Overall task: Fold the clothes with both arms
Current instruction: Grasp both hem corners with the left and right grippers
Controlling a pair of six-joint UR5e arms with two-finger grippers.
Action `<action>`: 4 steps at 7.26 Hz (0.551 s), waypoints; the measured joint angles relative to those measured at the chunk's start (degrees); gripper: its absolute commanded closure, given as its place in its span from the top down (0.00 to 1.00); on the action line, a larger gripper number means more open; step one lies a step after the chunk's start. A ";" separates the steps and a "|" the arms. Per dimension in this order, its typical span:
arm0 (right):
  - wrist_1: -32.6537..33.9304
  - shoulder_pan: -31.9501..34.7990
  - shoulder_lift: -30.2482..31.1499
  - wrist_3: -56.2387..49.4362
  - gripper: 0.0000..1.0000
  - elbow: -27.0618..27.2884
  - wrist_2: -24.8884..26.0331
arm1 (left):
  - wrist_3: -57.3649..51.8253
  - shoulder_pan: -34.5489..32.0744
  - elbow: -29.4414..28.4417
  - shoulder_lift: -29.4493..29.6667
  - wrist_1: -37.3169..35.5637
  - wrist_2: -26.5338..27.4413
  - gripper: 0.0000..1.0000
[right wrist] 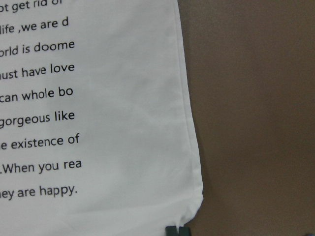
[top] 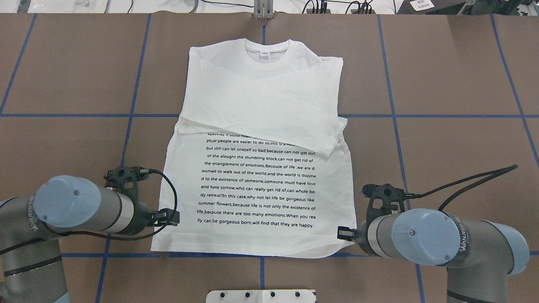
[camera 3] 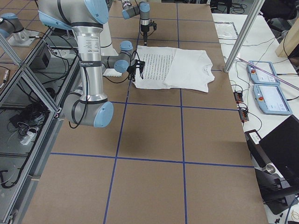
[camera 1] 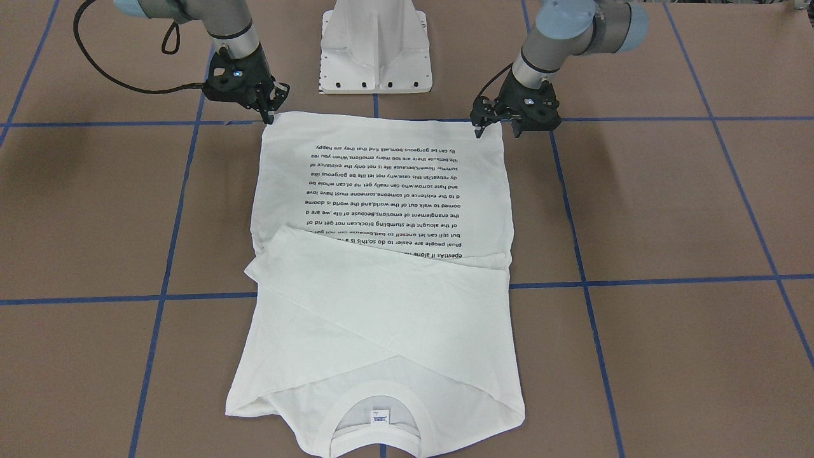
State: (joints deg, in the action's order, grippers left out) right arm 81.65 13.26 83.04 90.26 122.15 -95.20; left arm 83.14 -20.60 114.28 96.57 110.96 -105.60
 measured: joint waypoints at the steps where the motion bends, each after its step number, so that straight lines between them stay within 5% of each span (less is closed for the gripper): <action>1: 0.00 0.05 -0.02 0.00 0.00 0.01 -0.04 | 0.97 1.14 -0.16 -0.46 -0.05 0.66 0.88; 4: 0.00 0.32 0.04 0.00 0.00 0.00 -0.13 | 1.72 1.92 -0.70 -0.99 -0.13 1.66 0.77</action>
State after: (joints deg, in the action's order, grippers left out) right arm 81.65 13.58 83.08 90.26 122.15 -95.33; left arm 84.86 -18.67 113.58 95.58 110.84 -103.94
